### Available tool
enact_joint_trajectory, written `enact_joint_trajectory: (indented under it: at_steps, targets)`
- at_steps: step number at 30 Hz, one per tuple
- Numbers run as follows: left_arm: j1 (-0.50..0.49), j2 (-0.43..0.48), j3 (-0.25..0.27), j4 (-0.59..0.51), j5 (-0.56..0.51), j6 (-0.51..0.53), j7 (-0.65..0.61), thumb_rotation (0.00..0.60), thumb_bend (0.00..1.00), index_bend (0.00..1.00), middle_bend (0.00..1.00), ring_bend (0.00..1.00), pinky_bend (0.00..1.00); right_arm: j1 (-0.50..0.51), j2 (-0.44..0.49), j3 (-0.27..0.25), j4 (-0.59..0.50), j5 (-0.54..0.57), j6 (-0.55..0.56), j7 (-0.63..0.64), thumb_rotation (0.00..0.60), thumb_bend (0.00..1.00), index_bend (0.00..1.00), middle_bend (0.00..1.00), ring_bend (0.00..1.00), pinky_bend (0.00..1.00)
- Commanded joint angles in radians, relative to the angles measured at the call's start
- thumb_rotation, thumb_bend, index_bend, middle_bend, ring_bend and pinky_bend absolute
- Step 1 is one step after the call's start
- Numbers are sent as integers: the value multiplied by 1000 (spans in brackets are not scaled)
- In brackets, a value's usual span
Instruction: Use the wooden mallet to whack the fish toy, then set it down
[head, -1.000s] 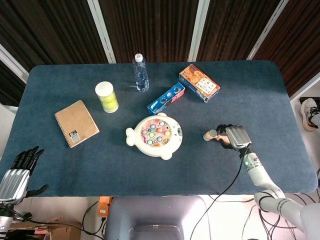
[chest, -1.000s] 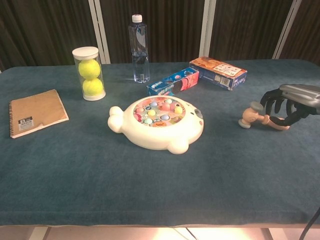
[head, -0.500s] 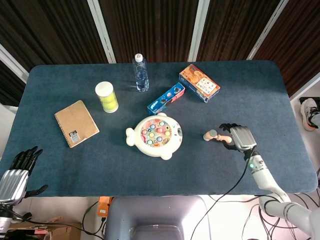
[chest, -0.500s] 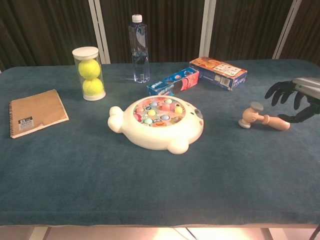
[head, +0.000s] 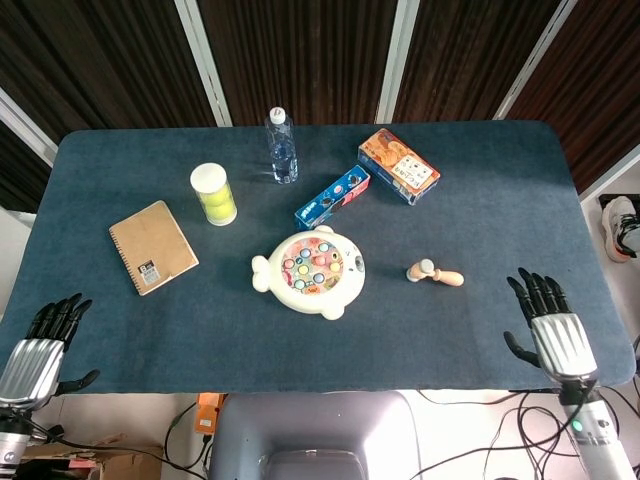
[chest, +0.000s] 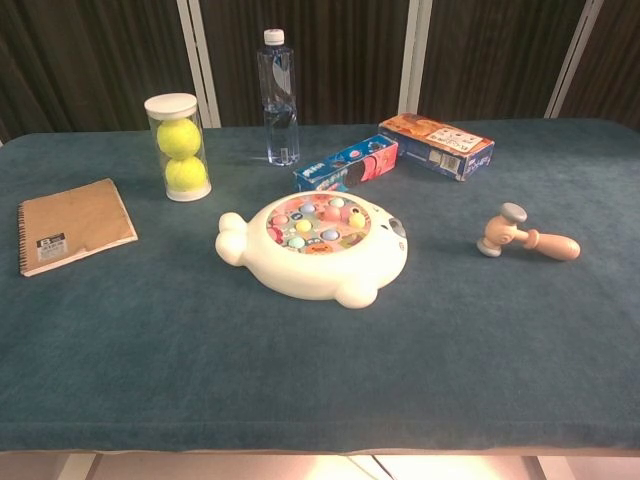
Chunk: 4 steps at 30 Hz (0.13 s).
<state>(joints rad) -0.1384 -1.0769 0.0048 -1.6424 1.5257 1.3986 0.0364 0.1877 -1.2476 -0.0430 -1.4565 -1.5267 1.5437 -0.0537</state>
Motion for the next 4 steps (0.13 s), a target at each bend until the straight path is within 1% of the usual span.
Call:
enact_joint_trajectory:
  at_steps: [1, 4]
  targets:
    - [3, -6, 3, 1, 6, 7, 8, 600, 78, 0, 0, 0, 78, -30, 41, -14, -46, -12, 0, -13, 600, 238, 0, 0, 0, 70]
    - [4, -8, 4, 1, 7, 8, 13, 600, 78, 0, 0, 0, 78, -27, 51, -10, -54, -6, -29, -7, 600, 238, 0, 0, 0, 70]
